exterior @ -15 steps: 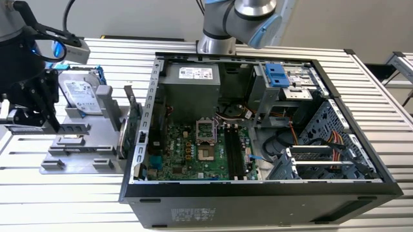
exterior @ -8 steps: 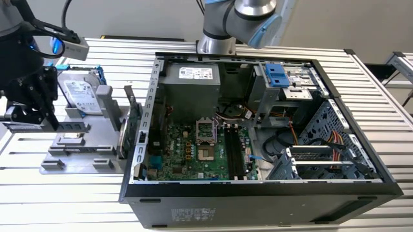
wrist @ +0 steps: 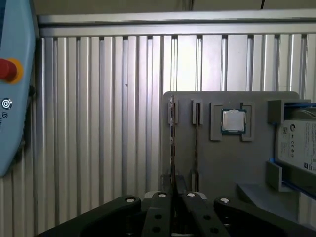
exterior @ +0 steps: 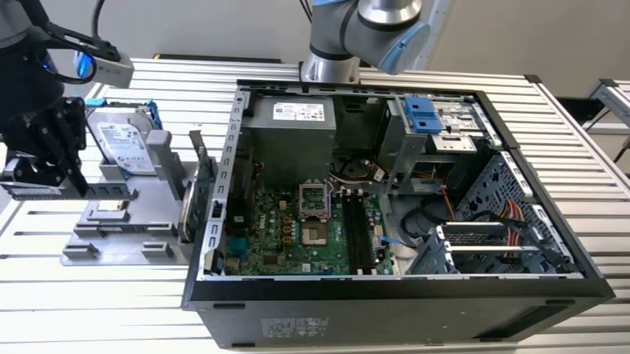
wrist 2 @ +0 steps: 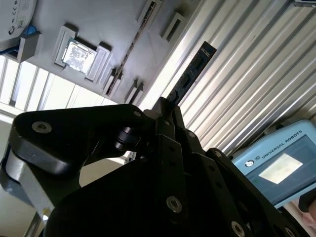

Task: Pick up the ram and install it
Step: 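Pick up the ram and move it above insertion slot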

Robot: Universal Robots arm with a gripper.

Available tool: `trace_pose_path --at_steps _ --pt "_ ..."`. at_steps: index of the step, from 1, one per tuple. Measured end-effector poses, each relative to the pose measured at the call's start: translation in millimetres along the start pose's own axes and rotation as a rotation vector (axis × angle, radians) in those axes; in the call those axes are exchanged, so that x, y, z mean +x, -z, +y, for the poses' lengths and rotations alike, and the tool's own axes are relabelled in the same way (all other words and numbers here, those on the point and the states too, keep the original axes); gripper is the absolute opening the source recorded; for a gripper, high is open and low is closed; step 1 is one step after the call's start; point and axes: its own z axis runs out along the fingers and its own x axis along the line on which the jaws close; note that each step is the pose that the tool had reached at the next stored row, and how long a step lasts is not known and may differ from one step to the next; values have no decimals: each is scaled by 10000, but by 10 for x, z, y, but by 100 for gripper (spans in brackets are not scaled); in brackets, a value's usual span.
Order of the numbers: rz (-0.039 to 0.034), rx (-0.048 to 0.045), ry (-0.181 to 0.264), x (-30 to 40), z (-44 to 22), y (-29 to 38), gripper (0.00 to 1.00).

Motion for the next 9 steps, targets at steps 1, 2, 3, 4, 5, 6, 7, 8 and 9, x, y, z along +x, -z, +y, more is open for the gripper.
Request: trace_pose_path --at_steps 1,2,3,4,5,6,7,8,9 --pt "0 0 0 0 0 5 0" --pt "0 0 0 1 1 10 0" --pt "1 0 0 1 1 15 0" --pt "0 1 0 2 1 19 0" --pt "1 1 0 2 1 24 0" --pt "0 1 0 2 1 28 0" --pt "1 1 1 3 1 32 0" --pt "0 1 0 3 1 35 0" --pt "-1 2 0 3 1 37 0"
